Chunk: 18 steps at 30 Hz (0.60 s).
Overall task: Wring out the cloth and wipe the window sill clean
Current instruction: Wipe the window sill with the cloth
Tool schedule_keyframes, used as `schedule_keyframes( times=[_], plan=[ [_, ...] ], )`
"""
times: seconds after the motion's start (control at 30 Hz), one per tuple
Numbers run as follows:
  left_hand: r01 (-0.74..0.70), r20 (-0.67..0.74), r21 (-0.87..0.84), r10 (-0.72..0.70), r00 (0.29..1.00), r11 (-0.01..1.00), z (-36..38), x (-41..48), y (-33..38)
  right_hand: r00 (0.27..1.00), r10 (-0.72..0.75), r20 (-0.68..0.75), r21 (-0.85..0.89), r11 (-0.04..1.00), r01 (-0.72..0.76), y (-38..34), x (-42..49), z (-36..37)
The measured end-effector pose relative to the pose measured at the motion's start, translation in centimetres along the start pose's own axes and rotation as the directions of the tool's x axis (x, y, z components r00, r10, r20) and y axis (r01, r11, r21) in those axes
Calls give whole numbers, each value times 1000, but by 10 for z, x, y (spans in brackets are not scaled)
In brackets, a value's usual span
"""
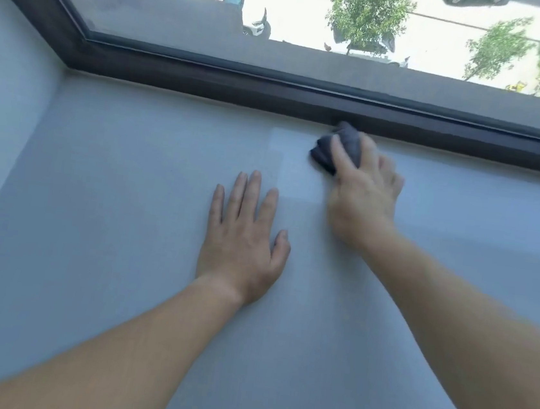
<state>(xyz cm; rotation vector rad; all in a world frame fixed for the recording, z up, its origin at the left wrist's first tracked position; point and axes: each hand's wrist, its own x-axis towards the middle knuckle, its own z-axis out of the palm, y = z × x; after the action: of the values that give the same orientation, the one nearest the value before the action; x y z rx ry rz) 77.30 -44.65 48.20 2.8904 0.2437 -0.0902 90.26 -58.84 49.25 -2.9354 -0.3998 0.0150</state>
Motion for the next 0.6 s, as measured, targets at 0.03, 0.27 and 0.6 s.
schedule_keyframes(
  times=[0.03, 0.27, 0.6],
  plan=[
    [2, -2, 5, -2, 1000, 1000, 0, 0, 0, 994, -110, 23, -7, 994, 110, -12, -2, 2],
    [-8, -4, 2, 8, 1000, 1000, 2, 0, -2, 983, -179, 36, -32, 983, 180, 31, 13, -4],
    [-5, 3, 11, 5, 1000, 1000, 1, -1, -2, 991, -128, -39, 55, 990, 130, 52, -57, 1]
  ],
)
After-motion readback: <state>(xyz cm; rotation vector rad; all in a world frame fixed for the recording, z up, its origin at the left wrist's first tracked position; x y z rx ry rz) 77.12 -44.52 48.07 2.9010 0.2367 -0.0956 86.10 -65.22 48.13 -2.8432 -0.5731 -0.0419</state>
